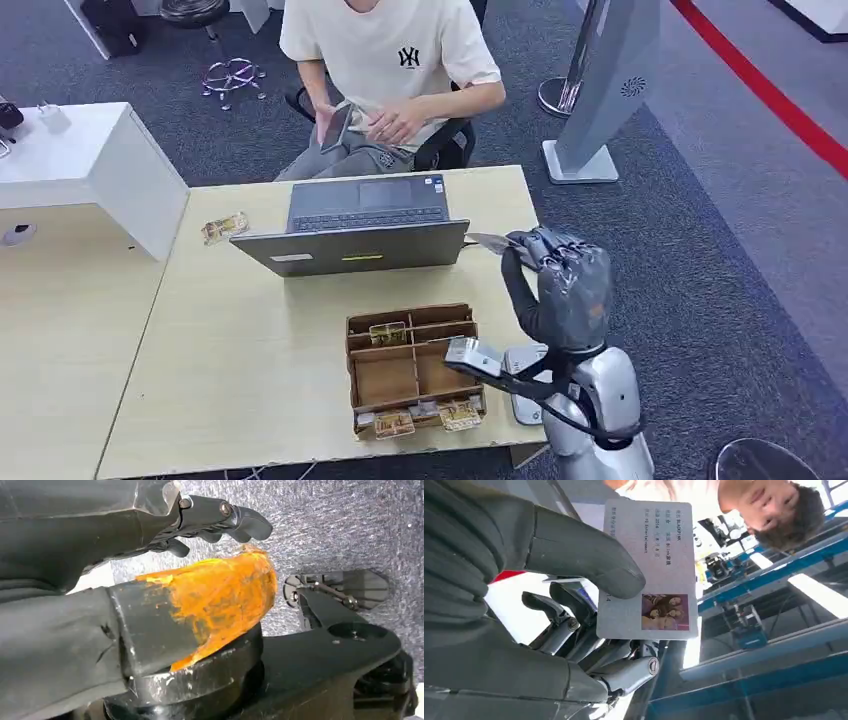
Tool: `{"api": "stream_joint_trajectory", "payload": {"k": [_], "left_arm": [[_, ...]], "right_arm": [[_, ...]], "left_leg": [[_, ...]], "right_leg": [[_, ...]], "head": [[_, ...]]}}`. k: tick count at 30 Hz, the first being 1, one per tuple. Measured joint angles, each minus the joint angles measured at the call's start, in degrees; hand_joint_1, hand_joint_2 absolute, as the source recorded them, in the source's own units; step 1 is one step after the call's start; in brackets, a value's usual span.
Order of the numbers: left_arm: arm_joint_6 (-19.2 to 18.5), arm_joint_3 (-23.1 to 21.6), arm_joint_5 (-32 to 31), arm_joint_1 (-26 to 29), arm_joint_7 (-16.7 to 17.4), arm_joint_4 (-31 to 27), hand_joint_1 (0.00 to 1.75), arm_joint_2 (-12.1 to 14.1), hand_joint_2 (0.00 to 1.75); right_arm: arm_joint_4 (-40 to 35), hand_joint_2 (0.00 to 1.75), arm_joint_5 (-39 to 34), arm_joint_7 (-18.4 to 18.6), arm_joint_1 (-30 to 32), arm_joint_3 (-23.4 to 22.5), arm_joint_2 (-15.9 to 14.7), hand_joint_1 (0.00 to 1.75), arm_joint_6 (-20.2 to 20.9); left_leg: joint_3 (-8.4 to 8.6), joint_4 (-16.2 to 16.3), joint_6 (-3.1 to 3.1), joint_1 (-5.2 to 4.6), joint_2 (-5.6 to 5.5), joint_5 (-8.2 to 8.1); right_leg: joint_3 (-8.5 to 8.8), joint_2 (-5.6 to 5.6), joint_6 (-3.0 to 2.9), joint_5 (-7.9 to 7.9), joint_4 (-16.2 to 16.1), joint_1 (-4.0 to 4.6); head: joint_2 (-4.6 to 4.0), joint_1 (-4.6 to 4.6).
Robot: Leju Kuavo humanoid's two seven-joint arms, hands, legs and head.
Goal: Pass the card to the sensor for recognition and then transmit it.
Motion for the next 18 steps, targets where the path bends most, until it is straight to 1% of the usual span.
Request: {"api": "stream_joint_trajectory", "payload": {"k": [5,11,14,18], "left_arm": [[-0.64,-2.43,-1.09,-0.39,1.03,0.00,0.00,0.09,0.00],[-1.55,-4.66,-2.05,-0.60,1.60,0.00,0.00,0.24,0.00],[-1.84,-5.56,-2.27,-0.78,1.64,0.00,0.00,0.24,0.00],[-2.08,-6.43,-2.27,-0.97,1.73,0.00,0.00,0.24,0.00]], "right_arm": [[8.04,1.75,5.89,5.41,-8.08,4.77,0.00,1.75,0.00],[16.57,1.75,11.00,11.50,-15.55,9.05,0.02,1.75,0.00],[19.86,1.75,12.60,13.74,-18.66,10.21,0.02,1.75,-0.02],[22.96,1.75,13.04,14.59,-21.10,11.19,0.02,1.75,-0.04]], "left_leg": [[0.02,0.00,-0.03,0.01,0.00,0.05],[0.00,0.00,-0.03,0.00,-0.02,0.05],[-0.01,0.00,-0.03,0.00,-0.03,0.05],[-0.01,0.01,-0.03,0.00,-0.06,0.05]], "right_leg": [[-0.01,0.01,-0.04,0.03,0.03,0.01],[-0.02,0.00,-0.04,0.02,0.04,0.00],[-0.02,-0.01,-0.04,0.02,0.04,0.00],[-0.02,-0.04,-0.03,0.02,0.03,0.00]], "head": [[0.00,0.00],[-0.02,0.00],[0.00,0.00],[-0.02,0.00]]}}
